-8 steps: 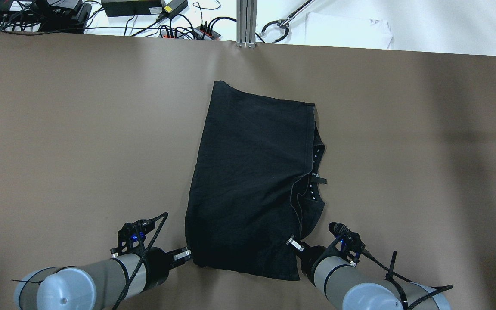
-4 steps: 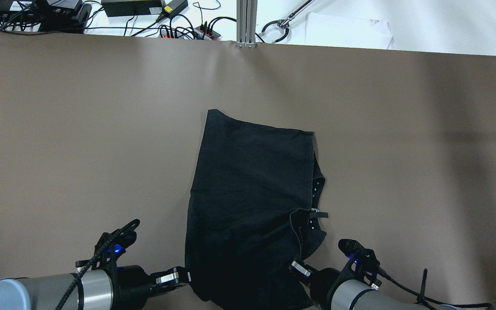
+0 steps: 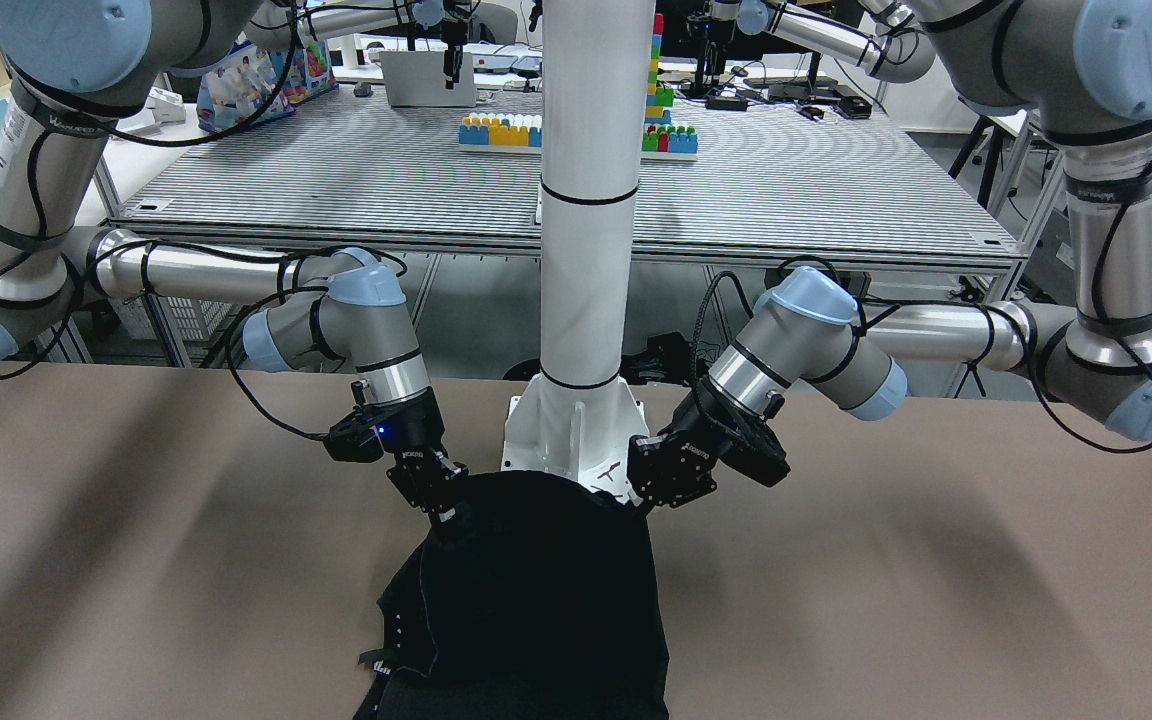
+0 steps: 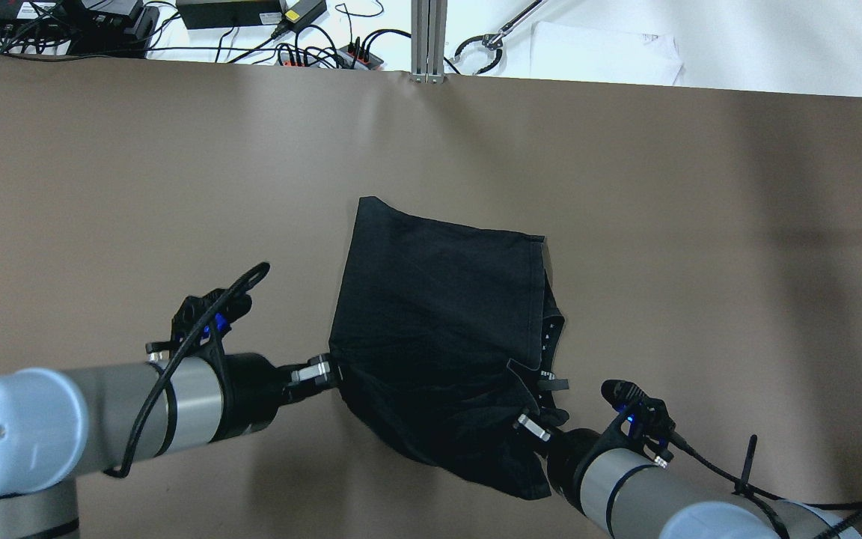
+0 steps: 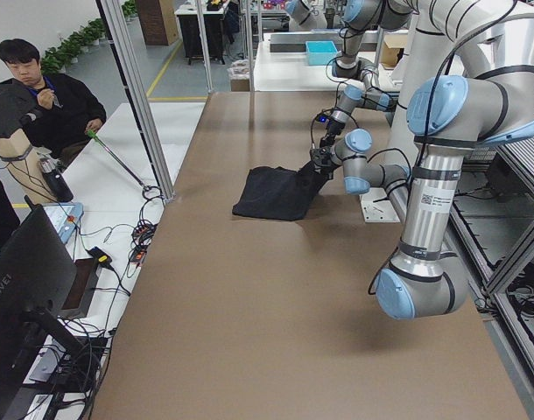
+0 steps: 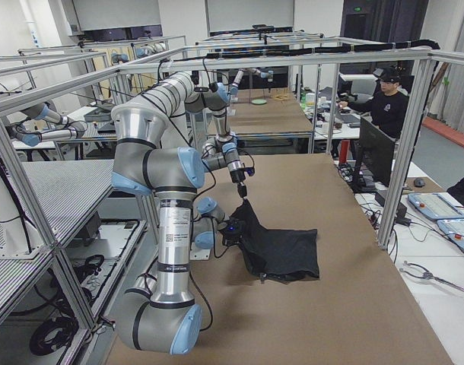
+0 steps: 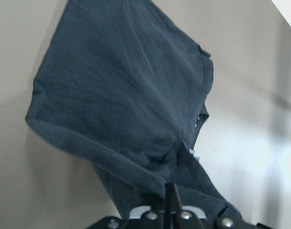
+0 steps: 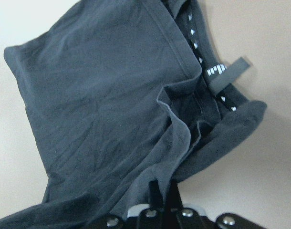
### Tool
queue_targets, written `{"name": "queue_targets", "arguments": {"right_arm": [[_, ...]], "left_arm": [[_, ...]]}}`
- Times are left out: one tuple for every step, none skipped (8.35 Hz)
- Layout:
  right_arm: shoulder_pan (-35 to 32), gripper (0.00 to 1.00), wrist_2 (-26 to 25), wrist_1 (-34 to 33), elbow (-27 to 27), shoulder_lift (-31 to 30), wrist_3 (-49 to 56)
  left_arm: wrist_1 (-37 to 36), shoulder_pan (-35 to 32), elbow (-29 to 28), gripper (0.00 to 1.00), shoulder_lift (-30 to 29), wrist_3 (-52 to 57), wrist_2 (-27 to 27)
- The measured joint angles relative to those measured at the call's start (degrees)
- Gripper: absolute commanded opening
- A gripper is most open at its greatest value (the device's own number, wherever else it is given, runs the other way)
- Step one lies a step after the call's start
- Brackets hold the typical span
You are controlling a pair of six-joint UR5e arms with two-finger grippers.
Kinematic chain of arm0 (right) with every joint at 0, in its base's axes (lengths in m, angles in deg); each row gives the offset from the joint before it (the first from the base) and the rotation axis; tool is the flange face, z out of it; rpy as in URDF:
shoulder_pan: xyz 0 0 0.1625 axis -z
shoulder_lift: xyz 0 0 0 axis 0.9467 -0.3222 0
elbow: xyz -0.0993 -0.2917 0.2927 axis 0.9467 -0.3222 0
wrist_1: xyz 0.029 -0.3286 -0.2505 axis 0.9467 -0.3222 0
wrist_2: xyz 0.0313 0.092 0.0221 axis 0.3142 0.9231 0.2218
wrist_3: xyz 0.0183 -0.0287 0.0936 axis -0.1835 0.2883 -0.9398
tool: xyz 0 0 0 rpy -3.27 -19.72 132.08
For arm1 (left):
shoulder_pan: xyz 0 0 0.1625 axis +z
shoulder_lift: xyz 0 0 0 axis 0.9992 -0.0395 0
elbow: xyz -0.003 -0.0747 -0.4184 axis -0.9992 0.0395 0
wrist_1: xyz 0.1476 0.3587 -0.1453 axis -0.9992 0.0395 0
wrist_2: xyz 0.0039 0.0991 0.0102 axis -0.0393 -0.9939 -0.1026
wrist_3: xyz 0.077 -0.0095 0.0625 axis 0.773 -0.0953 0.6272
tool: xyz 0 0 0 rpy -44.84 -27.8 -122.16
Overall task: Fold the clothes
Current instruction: 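Fold the lifted edge away from the robot over the shirt with both grippers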
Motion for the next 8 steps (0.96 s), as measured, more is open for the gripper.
{"name": "queue_targets", "arguments": {"right_arm": [[-2.53, 0.0, 0.0, -3.13, -1.51, 2.77, 0.02], [-5.19, 0.0, 0.01, -5.38, -3.5, 5.54, 0.12], [-7.88, 0.0, 0.07, -6.56, -5.22, 7.34, 0.59], [-10.41, 0.0, 0.28, -7.05, -6.7, 8.39, 1.8], [-13.02, 0.0, 0.9, -7.23, -8.63, 9.45, 3.2], [-15.54, 0.0, 1.79, -7.24, -11.75, 11.37, 4.58], [-17.6, 0.0, 2.63, -7.14, -15.74, 13.8, 6.0], [-19.25, 0.0, 3.44, -6.95, -19.97, 16.32, 7.26]], "left_arm": [[-6.26, -3.39, -1.31, 0.0, -4.34, 1.64, 0.7], [-11.3, -6.11, -3.35, 0.0, -8.54, 3.45, 0.94], [-14.4, -8.76, -6.34, 0.0, -12.15, 5.41, 1.09], [-15.88, -11.3, -10.22, 0.0, -15.2, 7.52, 1.2], [-16.51, -13.79, -15.0, 0.0, -18.22, 9.75, 1.26], [-16.58, -15.97, -20.38, 0.0, -21.27, 11.95, 1.29], [-16.41, -17.53, -25.7, 0.0, -24.23, 13.89, 1.3], [-16.25, -18.54, -31.05, 0.0, -27.08, 15.72, 1.3]]}}
